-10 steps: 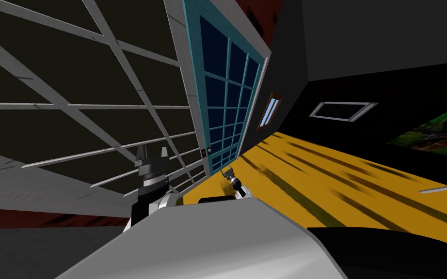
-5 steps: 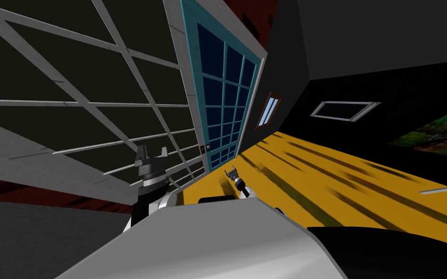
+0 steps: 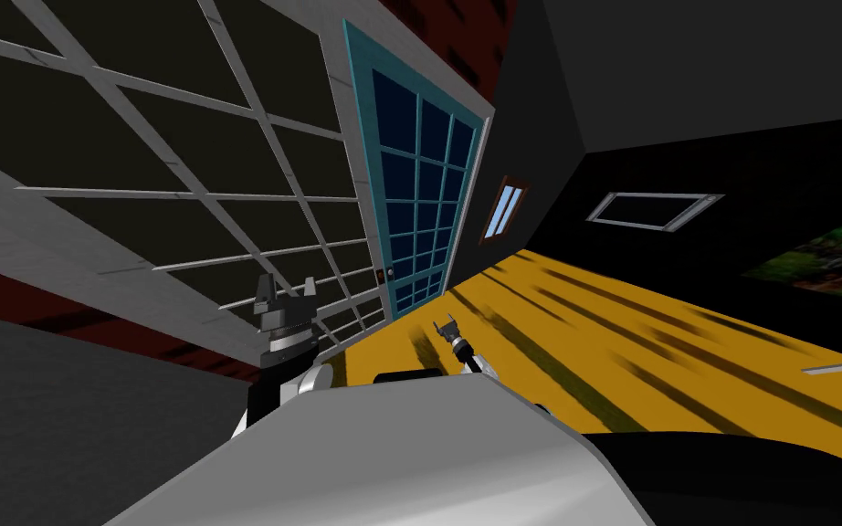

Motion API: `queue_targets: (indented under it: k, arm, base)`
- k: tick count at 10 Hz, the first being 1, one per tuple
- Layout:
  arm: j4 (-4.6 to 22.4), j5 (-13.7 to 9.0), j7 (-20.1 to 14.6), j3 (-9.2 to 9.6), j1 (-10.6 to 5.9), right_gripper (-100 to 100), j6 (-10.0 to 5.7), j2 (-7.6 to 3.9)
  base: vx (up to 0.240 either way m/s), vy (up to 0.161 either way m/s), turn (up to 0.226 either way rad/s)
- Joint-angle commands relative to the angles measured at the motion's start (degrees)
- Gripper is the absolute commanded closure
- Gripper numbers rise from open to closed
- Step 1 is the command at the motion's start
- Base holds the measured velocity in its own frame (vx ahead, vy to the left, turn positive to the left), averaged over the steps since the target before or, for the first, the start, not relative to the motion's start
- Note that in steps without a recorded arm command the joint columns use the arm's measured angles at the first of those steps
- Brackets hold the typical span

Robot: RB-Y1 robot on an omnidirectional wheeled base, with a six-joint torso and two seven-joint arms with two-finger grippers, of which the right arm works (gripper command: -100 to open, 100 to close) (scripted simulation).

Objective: Pull the door open

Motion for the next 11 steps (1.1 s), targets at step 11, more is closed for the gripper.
queue_targets:
  k: [11]
  arm:
    - [3.2,-4.6,3.1,-5.57,1.51,-100,0.40,-6.61]
  base:
    - [-0.078,-0.053,0.059]
